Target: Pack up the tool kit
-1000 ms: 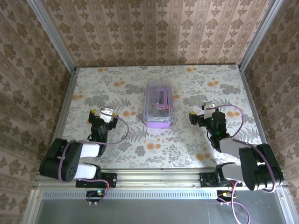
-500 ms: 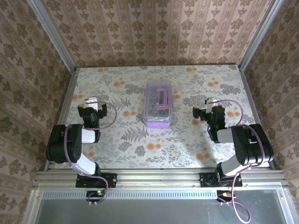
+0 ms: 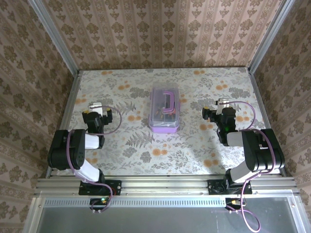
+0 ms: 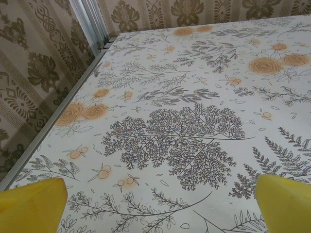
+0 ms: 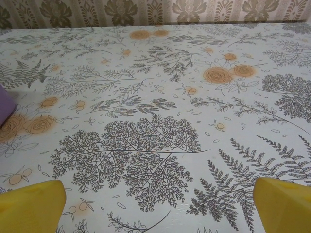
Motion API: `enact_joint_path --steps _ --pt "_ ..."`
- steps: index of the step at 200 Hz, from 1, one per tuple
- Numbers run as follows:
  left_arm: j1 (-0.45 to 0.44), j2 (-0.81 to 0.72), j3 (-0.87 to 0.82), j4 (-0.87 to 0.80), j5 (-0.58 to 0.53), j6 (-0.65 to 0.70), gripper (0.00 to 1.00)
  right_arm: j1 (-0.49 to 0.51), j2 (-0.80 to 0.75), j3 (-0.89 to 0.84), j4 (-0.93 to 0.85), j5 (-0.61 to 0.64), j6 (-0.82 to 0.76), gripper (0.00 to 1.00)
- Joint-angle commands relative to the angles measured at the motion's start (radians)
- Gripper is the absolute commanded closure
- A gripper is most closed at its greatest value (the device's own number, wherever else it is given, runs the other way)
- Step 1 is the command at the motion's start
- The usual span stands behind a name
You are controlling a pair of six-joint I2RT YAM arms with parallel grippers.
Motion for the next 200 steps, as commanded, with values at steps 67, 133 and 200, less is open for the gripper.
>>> enact_joint_path --steps 67,133,200 --pt "0.001 -0.010 0.003 0.006 0.016 -0.024 0.00 0.010 -0.001 0.007 0.004 0.034 -0.002 0.00" --pt "0.001 -0.010 0.003 0.006 0.016 -0.024 0.00 0.010 -0.001 0.007 0.004 0.034 -0.001 0.00" --pt "-0.006 -0.010 0.012 -0.005 0.009 -0.014 0.00 0.010 -0.001 0.006 0.004 0.033 -0.001 0.00"
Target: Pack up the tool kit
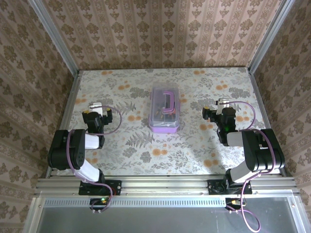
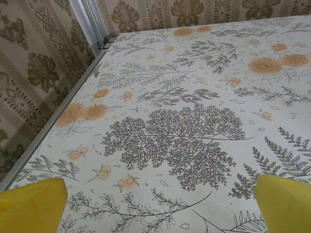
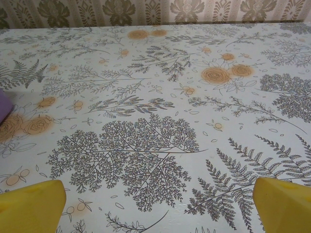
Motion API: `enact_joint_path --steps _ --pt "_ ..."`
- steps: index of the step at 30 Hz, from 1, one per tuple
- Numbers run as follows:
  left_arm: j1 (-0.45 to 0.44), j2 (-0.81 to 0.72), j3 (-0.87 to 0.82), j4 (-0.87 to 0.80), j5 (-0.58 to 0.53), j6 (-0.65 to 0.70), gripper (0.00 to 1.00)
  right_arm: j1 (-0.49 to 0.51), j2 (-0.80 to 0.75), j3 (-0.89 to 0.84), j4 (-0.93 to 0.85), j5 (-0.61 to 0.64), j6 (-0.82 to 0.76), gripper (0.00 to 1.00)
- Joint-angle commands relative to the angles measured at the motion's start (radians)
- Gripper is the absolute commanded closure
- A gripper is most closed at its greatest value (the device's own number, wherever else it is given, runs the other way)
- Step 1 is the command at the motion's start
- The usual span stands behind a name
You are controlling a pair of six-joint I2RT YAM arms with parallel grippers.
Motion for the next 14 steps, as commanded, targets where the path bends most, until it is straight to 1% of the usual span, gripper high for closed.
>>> enact_joint_path --steps 1,14 --pt "-0.005 -0.010 0.013 -0.006 0.008 -0.013 0.00 0.008 0.000 0.006 0.004 0.027 0.000 0.00" --pt "-0.011 -0.010 0.012 -0.007 0.004 -0.011 0.00 0.008 -0.002 0.005 0.006 0.026 0.001 0.00"
